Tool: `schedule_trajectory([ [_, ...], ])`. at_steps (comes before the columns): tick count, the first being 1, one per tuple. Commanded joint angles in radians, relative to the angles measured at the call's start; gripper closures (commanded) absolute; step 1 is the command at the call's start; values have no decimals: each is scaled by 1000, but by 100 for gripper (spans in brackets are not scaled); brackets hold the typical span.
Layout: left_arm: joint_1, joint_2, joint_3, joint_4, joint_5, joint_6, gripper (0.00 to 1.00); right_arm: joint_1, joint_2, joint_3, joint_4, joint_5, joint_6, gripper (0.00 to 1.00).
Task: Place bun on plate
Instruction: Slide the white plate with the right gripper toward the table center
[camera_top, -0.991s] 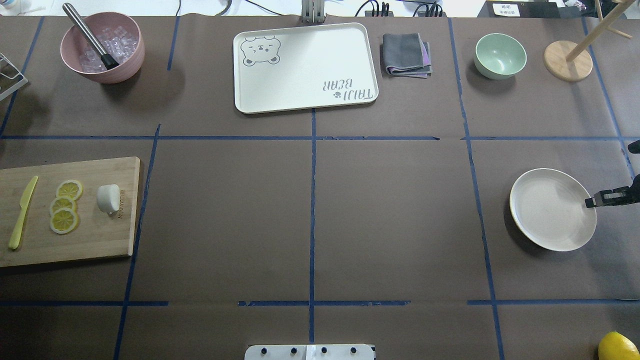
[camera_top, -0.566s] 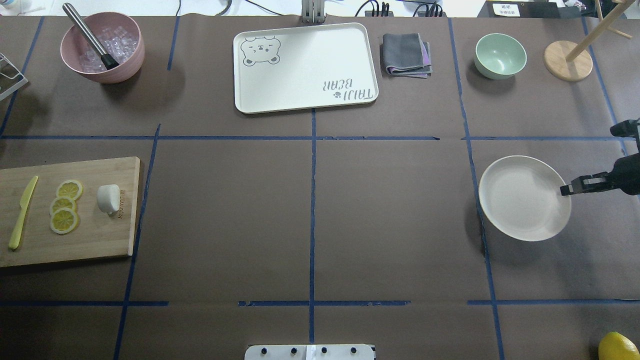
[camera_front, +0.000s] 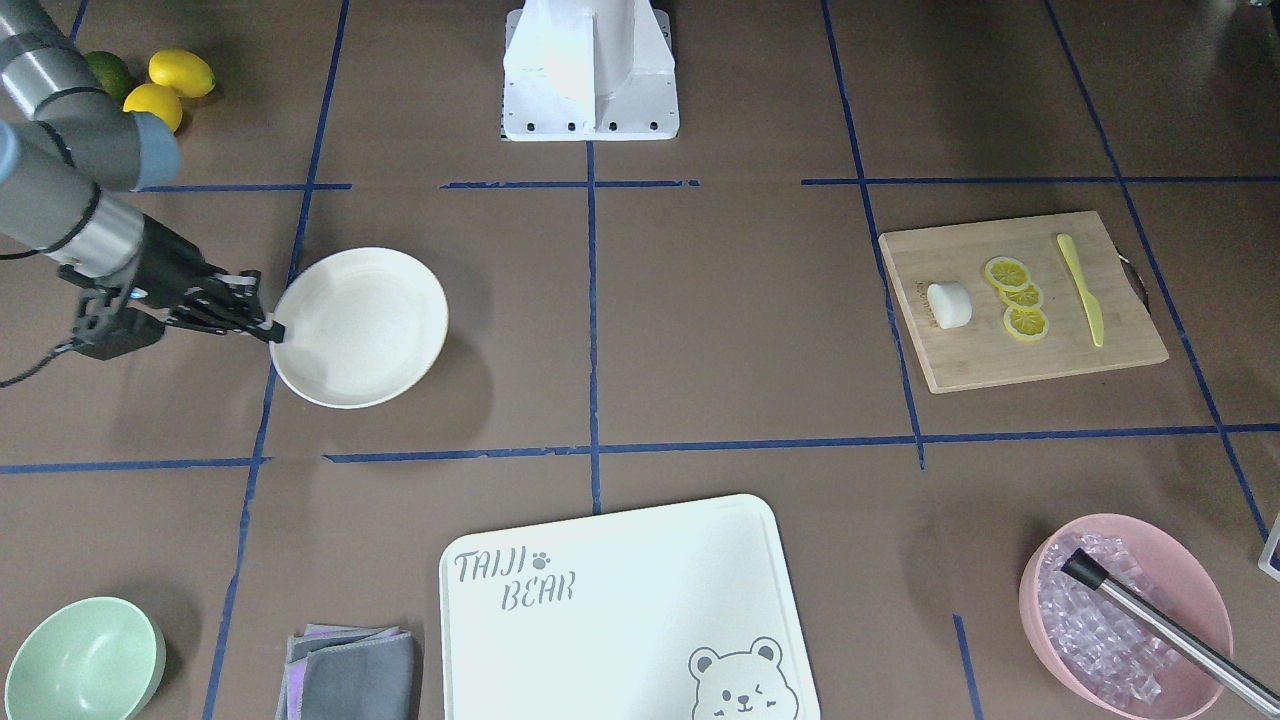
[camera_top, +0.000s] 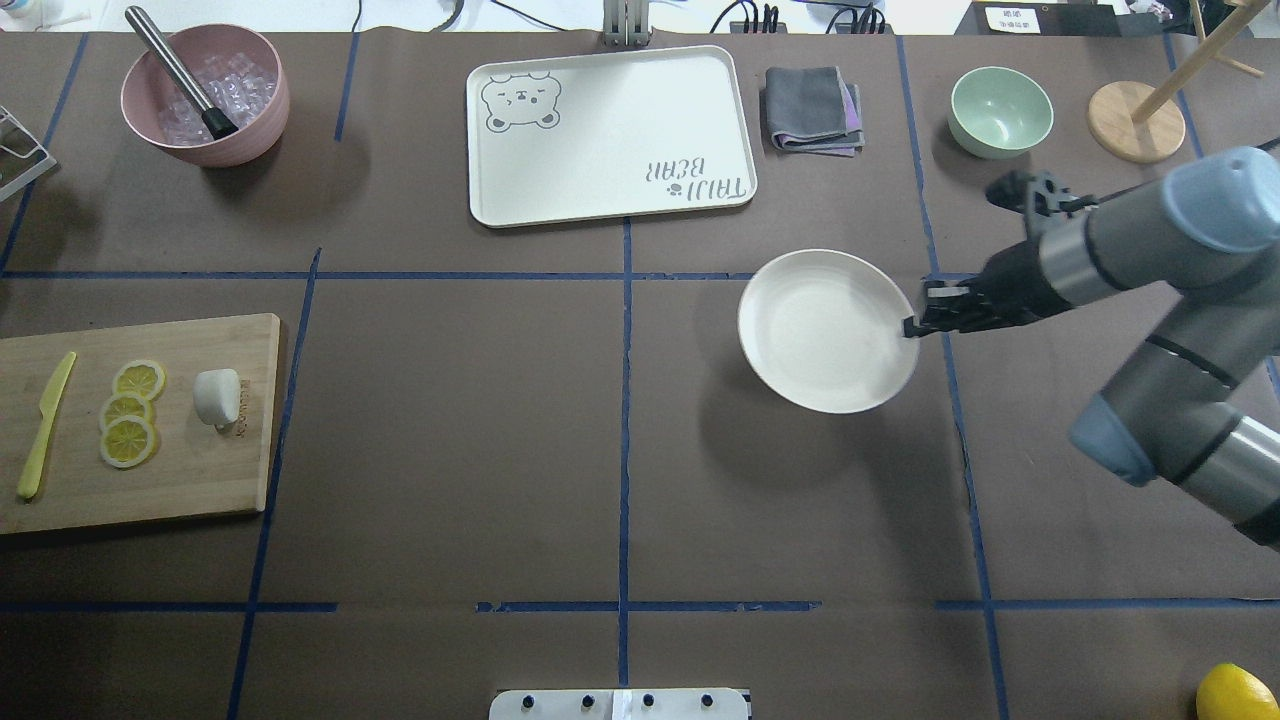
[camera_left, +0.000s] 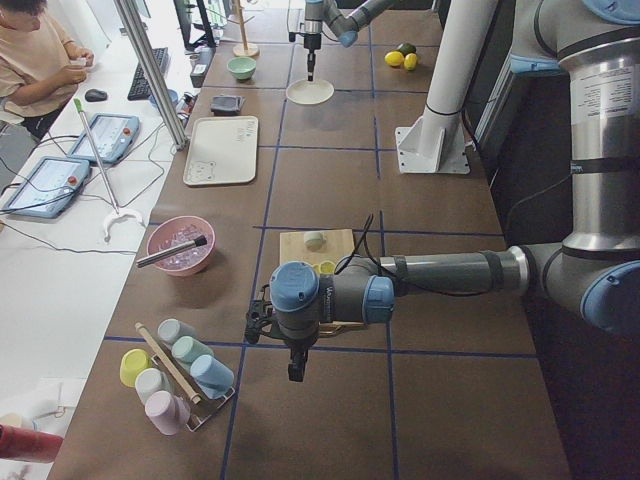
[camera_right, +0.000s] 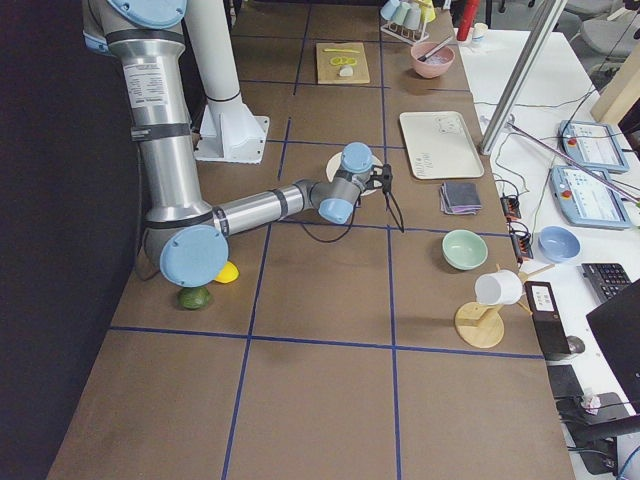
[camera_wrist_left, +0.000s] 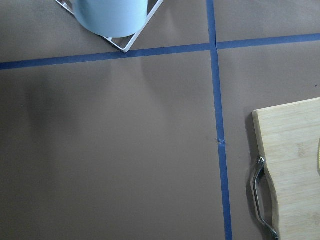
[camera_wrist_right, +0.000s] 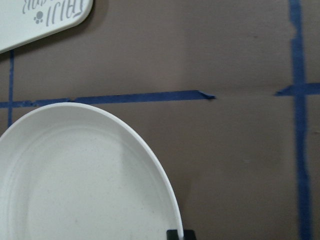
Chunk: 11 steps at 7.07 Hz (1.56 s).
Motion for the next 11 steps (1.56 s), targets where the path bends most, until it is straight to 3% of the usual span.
schedule_trajectory([
  [1, 0, 0, 0, 0, 1, 0, 0, -162, 226, -7, -216, -176, 141, 100],
  [2, 0, -2, 1, 0, 1, 0, 0, -226, 291, -12, -276, -257, 184, 100],
  [4, 0, -2, 7, 0, 1, 0, 0, -322, 304, -15, -297, -373, 215, 98],
  [7, 0, 0, 12, 0, 2, 0, 0, -351, 276, -15, -298, -393, 214, 95],
  [8, 0, 0, 12, 2, 2, 0, 0, -351, 278, -15, -298, -392, 212, 82],
  [9, 0, 0, 12, 2, 2, 0, 0, -351, 275, -15, -298, -392, 214, 47],
  [10, 0, 0, 12, 0, 4, 0, 0, -350, 272, -9, -298, -396, 214, 0],
  [11, 0, 0, 13, 0, 4, 0, 0, -347, 269, 17, -301, -398, 214, 0],
])
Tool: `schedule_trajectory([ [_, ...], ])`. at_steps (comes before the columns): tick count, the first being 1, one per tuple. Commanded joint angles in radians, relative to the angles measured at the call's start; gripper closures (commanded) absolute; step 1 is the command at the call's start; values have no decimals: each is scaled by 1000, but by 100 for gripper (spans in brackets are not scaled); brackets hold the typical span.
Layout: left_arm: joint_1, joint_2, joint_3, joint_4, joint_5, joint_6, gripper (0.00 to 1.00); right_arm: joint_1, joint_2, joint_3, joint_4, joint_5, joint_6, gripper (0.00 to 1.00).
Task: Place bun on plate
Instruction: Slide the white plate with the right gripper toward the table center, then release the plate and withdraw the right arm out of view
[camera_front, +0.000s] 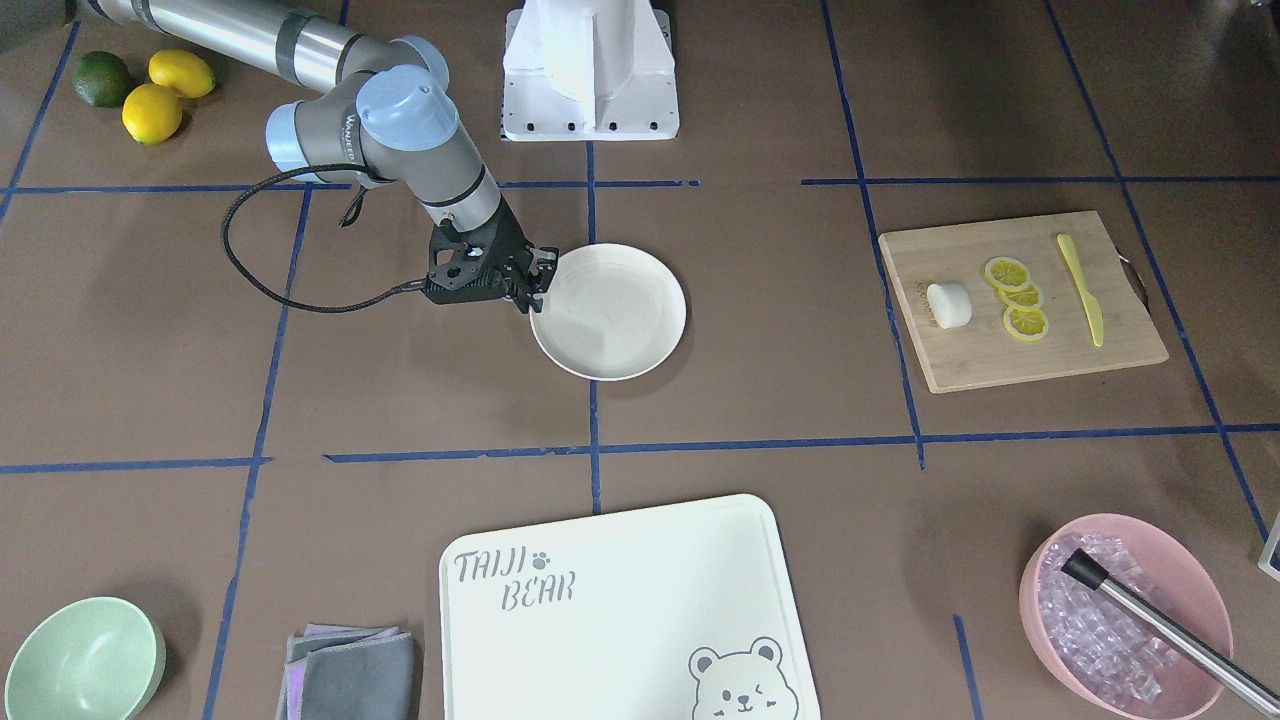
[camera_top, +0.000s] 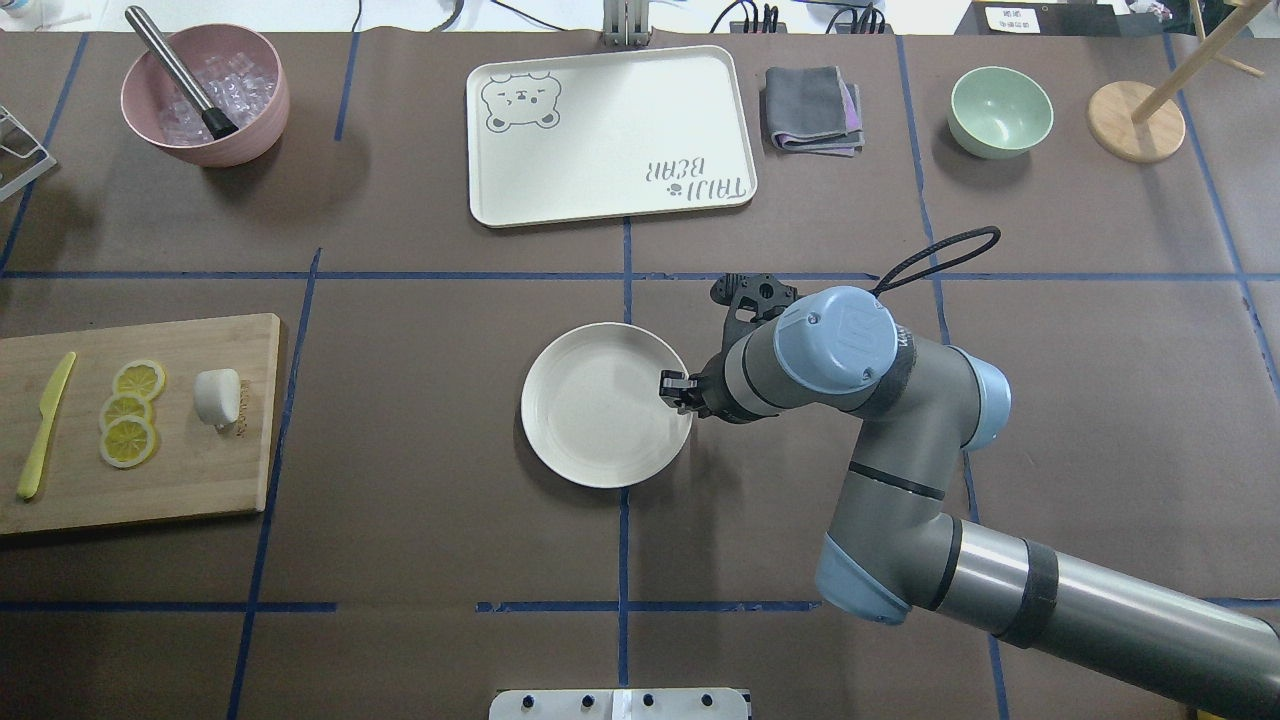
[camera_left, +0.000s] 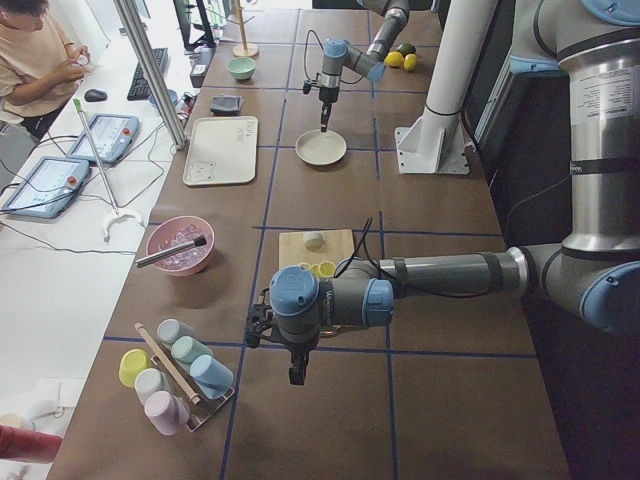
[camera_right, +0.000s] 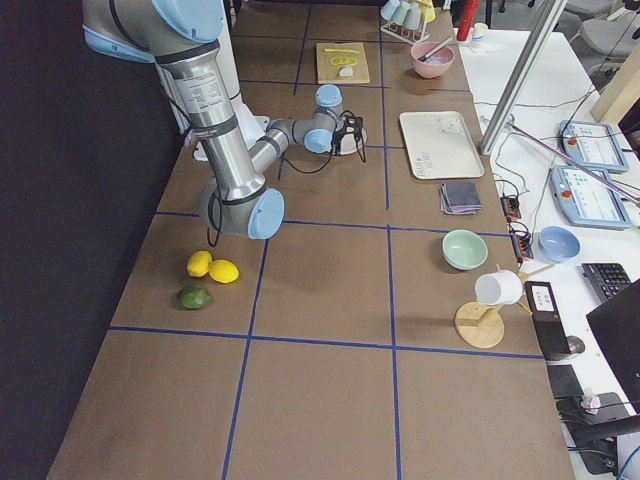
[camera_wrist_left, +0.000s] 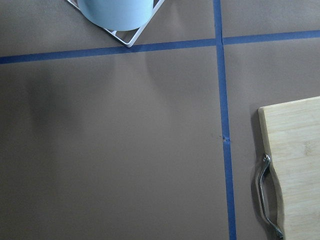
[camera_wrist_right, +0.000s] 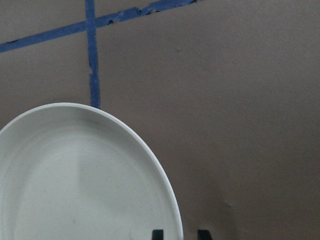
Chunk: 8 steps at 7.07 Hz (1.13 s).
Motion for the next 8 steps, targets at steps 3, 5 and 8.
schedule_trajectory([
  [3, 0, -1, -13, -7, 8, 2, 0, 227, -42, 113, -267, 228, -175, 0],
  [5, 2, -1, -7, -4, 8, -6, 0, 350, -288, 248, -292, 287, -492, 0],
  [8, 8, -57, -8, -68, 4, -11, 0, 727, -595, 238, -295, 460, -1188, 0],
])
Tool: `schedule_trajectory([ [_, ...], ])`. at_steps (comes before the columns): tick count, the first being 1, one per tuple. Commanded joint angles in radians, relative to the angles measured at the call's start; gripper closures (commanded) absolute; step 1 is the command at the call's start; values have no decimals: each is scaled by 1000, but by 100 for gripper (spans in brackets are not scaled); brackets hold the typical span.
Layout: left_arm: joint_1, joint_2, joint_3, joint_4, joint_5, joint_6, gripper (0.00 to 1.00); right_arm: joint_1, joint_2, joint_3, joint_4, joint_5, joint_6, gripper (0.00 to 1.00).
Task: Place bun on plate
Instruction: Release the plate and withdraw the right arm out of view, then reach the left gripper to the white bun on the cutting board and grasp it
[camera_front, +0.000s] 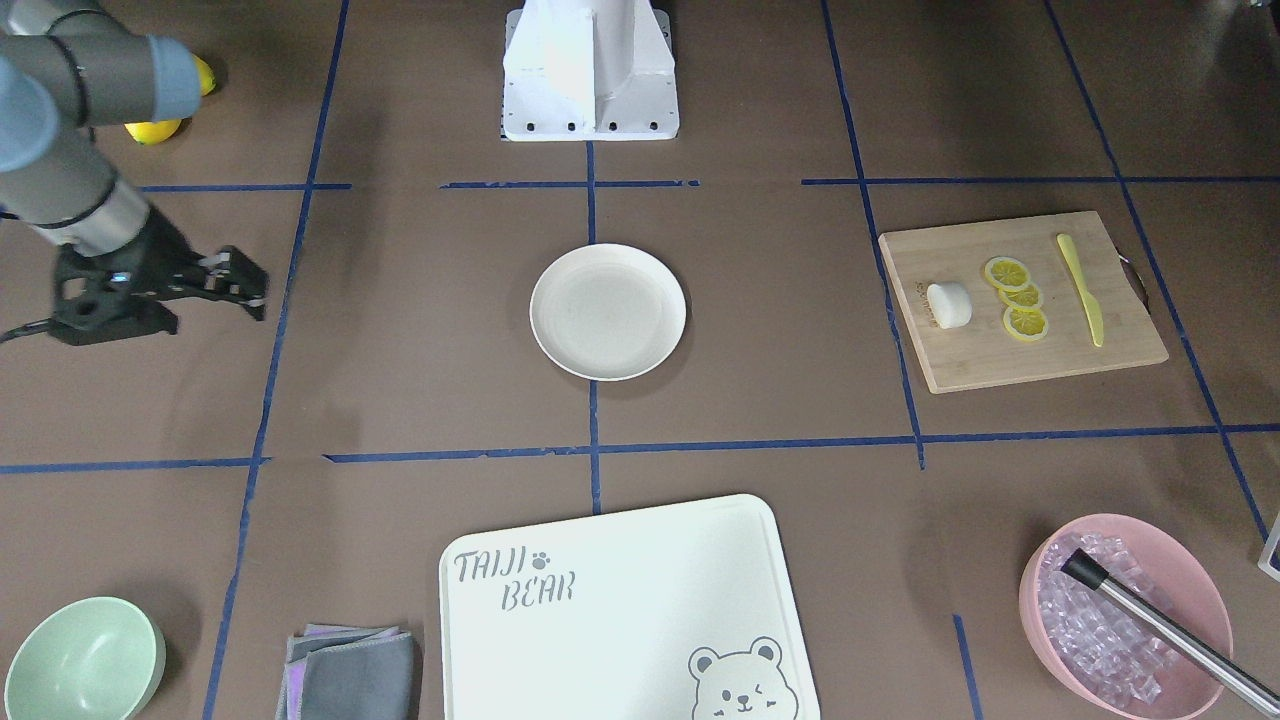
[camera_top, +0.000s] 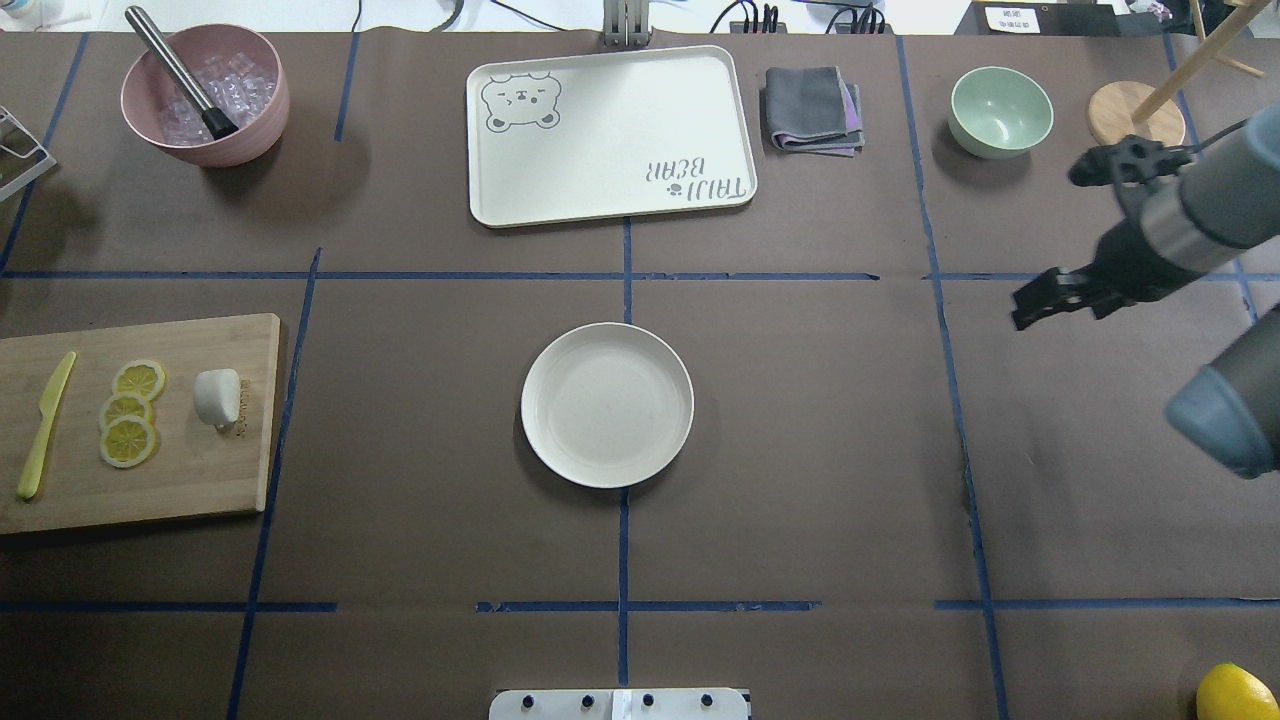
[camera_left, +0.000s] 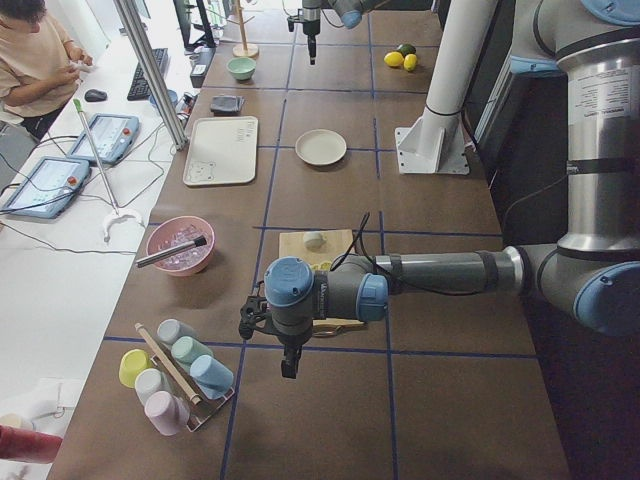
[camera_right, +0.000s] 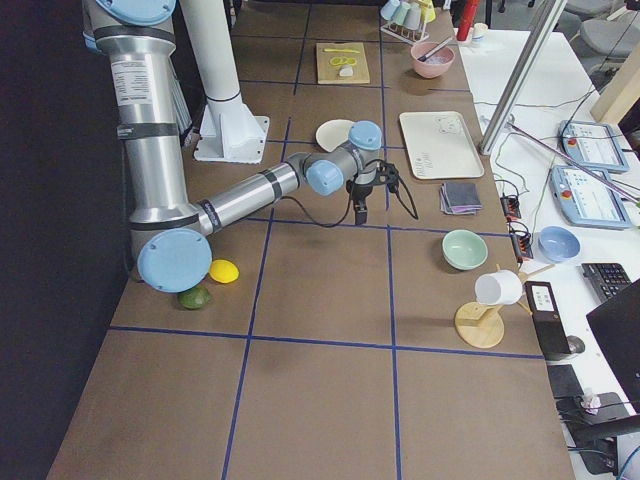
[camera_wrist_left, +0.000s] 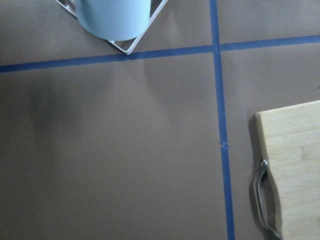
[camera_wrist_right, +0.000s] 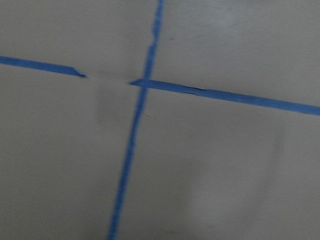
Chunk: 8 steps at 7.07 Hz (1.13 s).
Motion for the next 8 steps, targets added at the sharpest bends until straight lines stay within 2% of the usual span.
schedule_trajectory([
  [1, 8, -59, 8, -25, -3, -3, 0, 273, -192, -29, -5, 69, -464, 0],
  [2, 18, -73, 7, -23, -6, -3, 0, 359, -235, -55, -5, 69, -585, 0],
  [4, 19, -86, -1, -31, -8, -18, 0, 496, -309, -71, -32, 63, -680, 0],
  [5, 63, -104, -22, -30, -6, -33, 0, 571, -303, -53, -119, 68, -711, 0],
  [6, 108, -112, -57, -33, -6, -125, 0, 564, -288, -1, -237, 63, -714, 0],
  [8, 299, -124, -154, -37, -2, -356, 0, 559, -291, 18, -261, 33, -726, 0],
])
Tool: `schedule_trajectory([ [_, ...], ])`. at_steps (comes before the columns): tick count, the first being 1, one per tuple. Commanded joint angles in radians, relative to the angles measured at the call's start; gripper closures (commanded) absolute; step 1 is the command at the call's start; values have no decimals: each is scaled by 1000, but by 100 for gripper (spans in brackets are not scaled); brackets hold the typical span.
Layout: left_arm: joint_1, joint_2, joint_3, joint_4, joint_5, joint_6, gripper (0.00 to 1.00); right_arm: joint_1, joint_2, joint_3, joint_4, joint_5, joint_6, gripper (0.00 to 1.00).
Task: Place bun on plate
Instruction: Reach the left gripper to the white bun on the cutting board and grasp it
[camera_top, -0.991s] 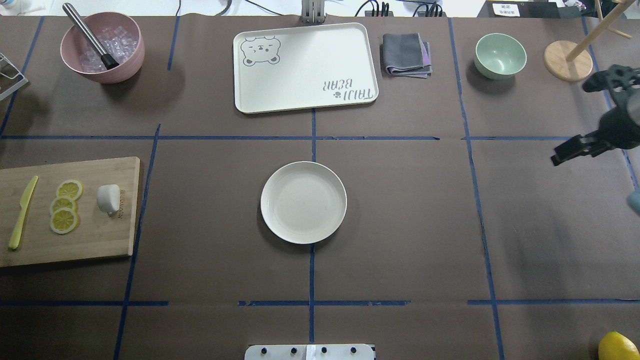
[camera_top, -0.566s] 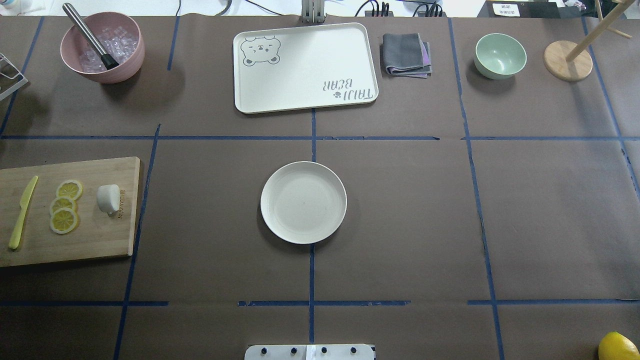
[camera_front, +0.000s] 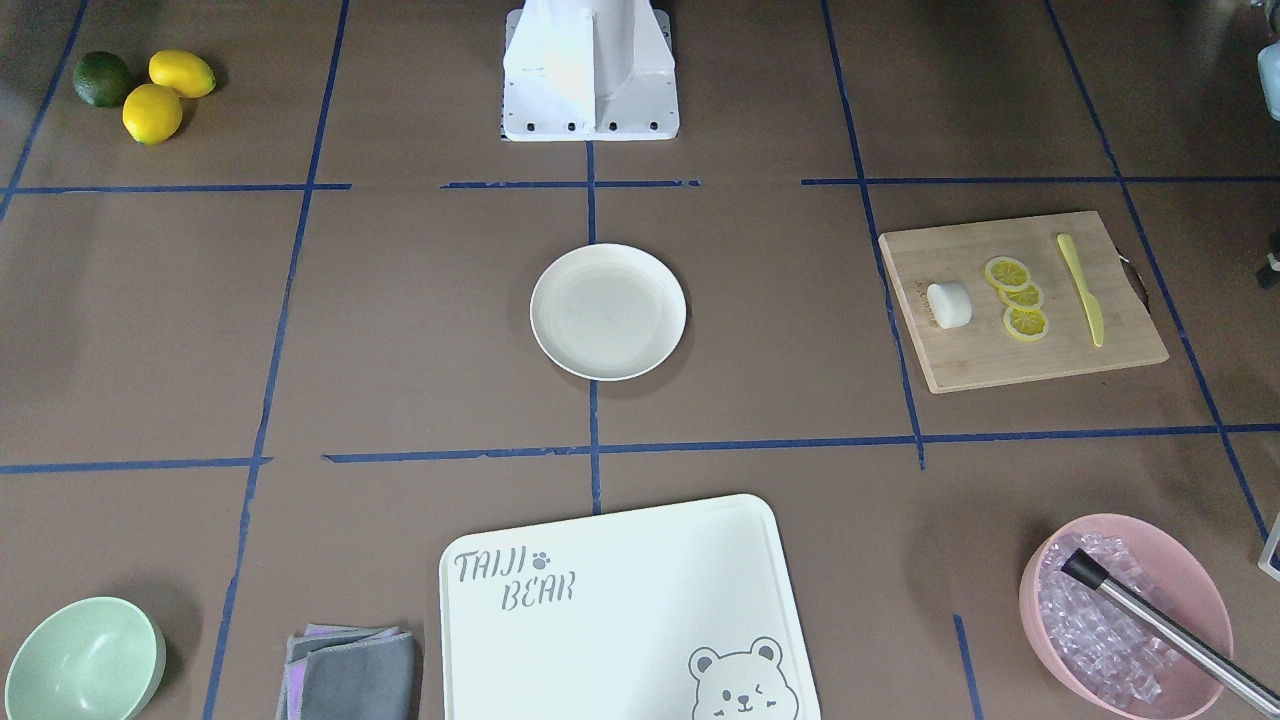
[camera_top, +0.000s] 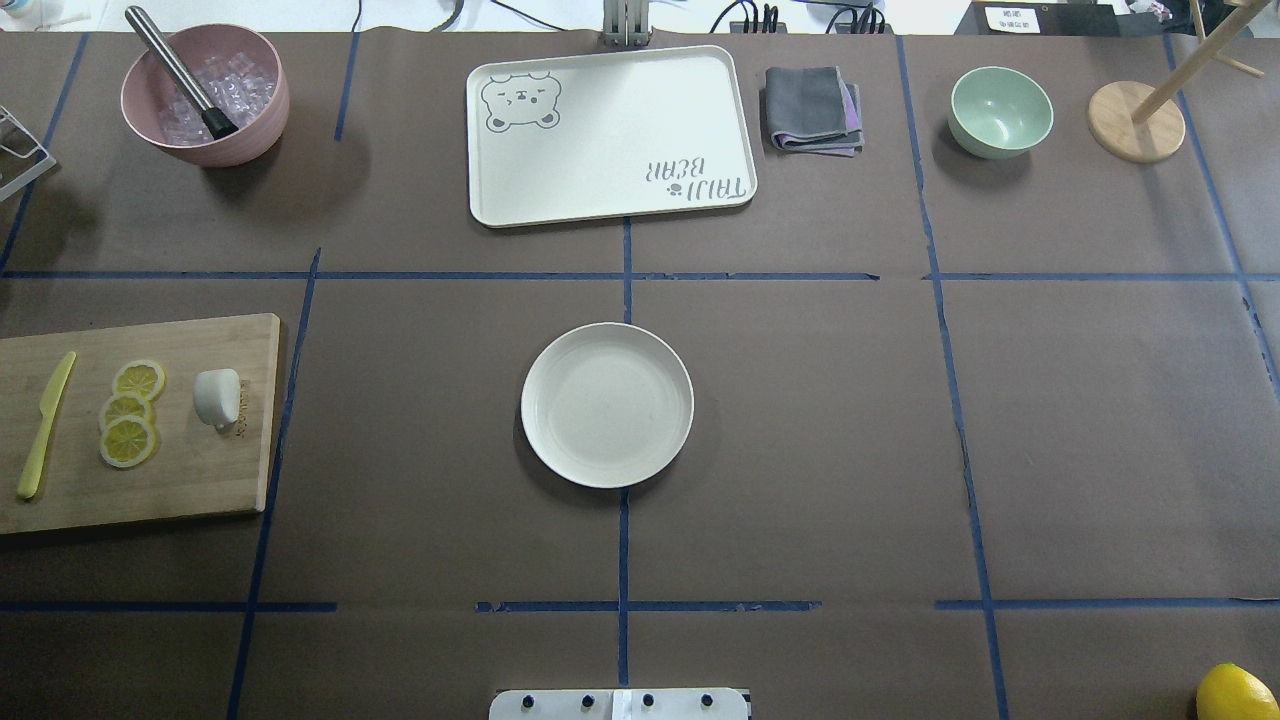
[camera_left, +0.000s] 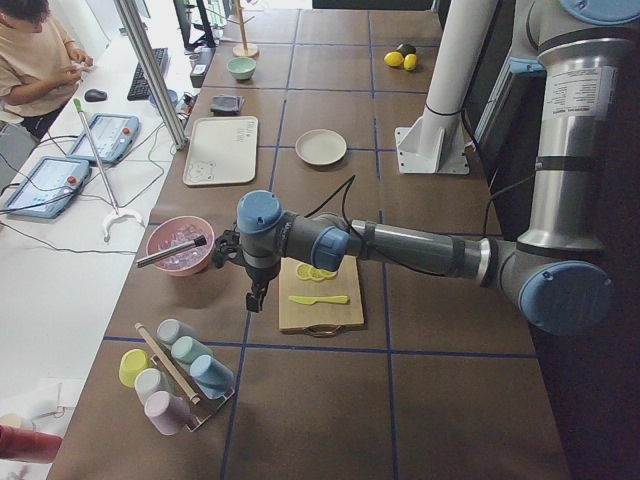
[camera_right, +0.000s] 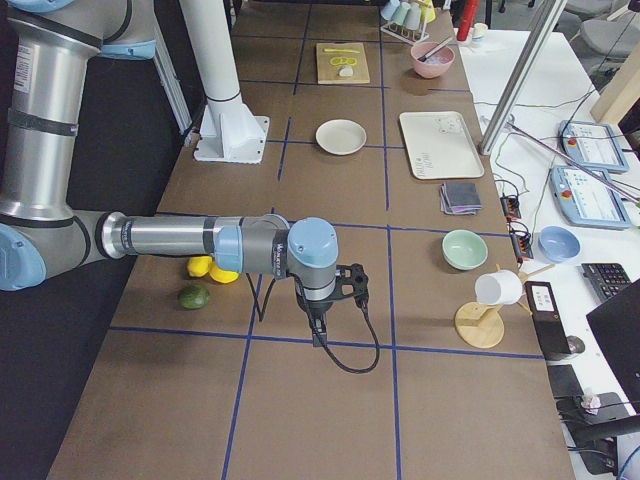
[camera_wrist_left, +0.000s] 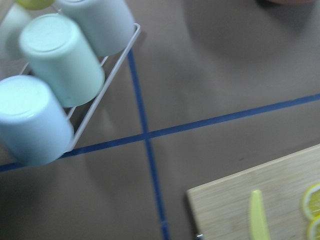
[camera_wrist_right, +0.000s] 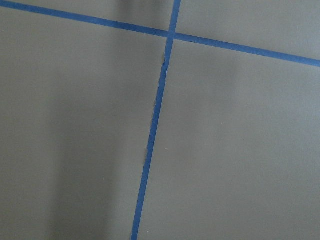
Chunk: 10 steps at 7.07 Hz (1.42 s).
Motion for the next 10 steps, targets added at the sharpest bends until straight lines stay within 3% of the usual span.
schedule_trajectory([
  [1, 214, -5, -72, -41, 8, -257, 0, 2, 0, 10, -20, -11, -10, 0],
  [2, 323, -5, -71, -125, 29, -415, 0, 2, -2, 7, -20, -9, -9, 0],
  [4, 512, -7, -71, -263, 172, -750, 0, 2, 0, 6, -18, -11, -10, 0],
  [8, 632, -31, -47, -264, 243, -863, 0, 2, -2, 4, -20, -11, -10, 0],
  [9, 638, -31, -47, -262, 246, -866, 14, 2, -2, 4, -18, -11, -10, 0],
  [10, 640, -31, -47, -255, 246, -868, 55, 2, -2, 4, -20, -11, -10, 0],
])
